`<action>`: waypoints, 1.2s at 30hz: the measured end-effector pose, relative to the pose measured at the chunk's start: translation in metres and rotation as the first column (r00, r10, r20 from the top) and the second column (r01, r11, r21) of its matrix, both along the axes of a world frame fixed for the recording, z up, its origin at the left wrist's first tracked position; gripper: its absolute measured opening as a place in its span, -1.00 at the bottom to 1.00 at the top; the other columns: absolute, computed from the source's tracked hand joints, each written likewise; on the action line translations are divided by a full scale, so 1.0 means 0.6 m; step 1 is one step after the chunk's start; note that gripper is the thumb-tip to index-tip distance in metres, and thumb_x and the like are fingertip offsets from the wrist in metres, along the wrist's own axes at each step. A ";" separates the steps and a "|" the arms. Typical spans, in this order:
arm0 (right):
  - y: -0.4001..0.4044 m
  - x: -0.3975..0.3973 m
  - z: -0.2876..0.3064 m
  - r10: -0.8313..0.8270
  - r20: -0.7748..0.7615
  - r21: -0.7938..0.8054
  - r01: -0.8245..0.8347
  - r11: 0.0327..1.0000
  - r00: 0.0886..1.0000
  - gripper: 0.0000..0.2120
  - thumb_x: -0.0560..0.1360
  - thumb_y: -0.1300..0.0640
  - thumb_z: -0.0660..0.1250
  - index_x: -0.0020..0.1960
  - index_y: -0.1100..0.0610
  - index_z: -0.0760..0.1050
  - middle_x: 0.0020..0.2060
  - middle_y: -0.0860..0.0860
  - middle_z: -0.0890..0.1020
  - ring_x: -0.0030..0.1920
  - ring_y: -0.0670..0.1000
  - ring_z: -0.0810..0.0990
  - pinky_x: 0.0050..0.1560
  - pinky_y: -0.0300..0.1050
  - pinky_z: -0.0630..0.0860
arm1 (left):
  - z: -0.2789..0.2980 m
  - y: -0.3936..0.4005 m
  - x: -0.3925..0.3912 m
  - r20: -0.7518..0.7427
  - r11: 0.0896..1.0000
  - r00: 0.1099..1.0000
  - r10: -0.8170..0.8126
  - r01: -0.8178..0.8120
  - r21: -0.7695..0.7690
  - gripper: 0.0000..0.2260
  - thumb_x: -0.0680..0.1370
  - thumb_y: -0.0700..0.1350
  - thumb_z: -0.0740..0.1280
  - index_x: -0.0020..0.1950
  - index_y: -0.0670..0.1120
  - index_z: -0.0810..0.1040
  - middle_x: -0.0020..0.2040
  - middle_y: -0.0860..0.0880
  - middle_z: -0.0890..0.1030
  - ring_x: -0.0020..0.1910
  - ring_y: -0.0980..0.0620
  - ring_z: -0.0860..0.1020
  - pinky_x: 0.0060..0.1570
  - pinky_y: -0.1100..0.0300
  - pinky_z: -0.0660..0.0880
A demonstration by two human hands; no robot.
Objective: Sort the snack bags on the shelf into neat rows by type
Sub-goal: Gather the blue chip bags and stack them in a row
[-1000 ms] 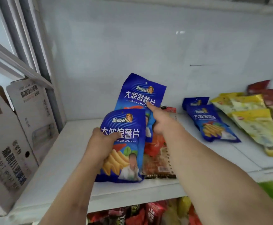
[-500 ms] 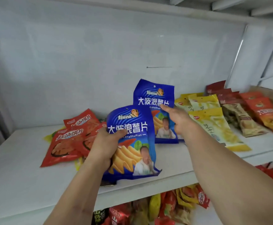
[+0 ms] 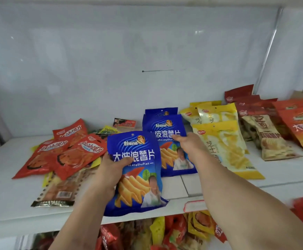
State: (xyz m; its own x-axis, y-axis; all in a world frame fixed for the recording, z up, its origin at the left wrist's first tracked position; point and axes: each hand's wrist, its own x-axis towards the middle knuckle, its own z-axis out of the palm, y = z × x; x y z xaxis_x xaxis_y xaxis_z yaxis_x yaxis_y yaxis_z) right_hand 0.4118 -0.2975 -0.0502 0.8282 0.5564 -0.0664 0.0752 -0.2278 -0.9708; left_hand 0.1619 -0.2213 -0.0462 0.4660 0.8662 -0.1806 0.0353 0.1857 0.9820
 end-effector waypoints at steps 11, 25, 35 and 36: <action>0.027 0.022 -0.012 -0.153 0.153 -0.007 0.156 0.988 0.976 -0.66 0.58 -0.12 0.33 0.11 0.16 0.51 -0.11 0.00 0.63 -0.12 0.04 0.62 -0.25 -0.14 0.47 | 0.000 -0.009 0.074 -0.048 0.996 0.999 -0.005 0.009 0.085 -0.66 0.46 -0.08 0.56 0.12 0.02 0.48 0.01 -0.08 0.71 -0.09 -0.12 0.72 0.00 -0.16 0.65; -0.004 -0.005 -0.015 -0.091 0.120 0.025 0.089 0.996 0.989 -0.64 0.52 -0.25 0.35 0.05 -0.04 0.31 -0.16 -0.12 0.59 -0.23 -0.15 0.62 -0.30 -0.22 0.51 | -0.034 -0.018 0.171 -0.139 0.955 0.984 0.112 -0.068 0.287 -0.51 0.49 -0.01 0.51 0.29 -0.10 0.38 0.10 -0.04 0.59 -0.05 -0.04 0.59 -0.07 0.06 0.55; 0.014 0.026 -0.028 -0.104 0.146 -0.013 0.107 0.994 0.984 -0.38 0.50 -0.20 0.40 0.40 0.12 0.35 0.21 0.06 0.60 0.03 0.01 0.64 -0.06 -0.10 0.62 | -0.040 -0.004 0.204 -0.197 0.950 0.980 0.029 0.034 0.311 -0.42 0.49 0.04 0.51 0.39 -0.07 0.32 0.26 -0.07 0.59 -0.03 0.02 0.56 -0.27 0.25 0.49; 0.017 0.029 -0.028 -0.112 0.142 -0.017 0.116 0.993 0.984 -0.40 0.51 -0.19 0.41 0.40 0.12 0.35 0.20 0.06 0.60 0.03 0.02 0.65 0.00 -0.05 0.63 | -0.040 -0.002 0.209 -0.199 0.949 0.980 0.030 0.035 0.314 -0.41 0.49 0.04 0.51 0.40 -0.07 0.32 0.27 -0.07 0.58 -0.03 0.03 0.55 -0.30 0.28 0.47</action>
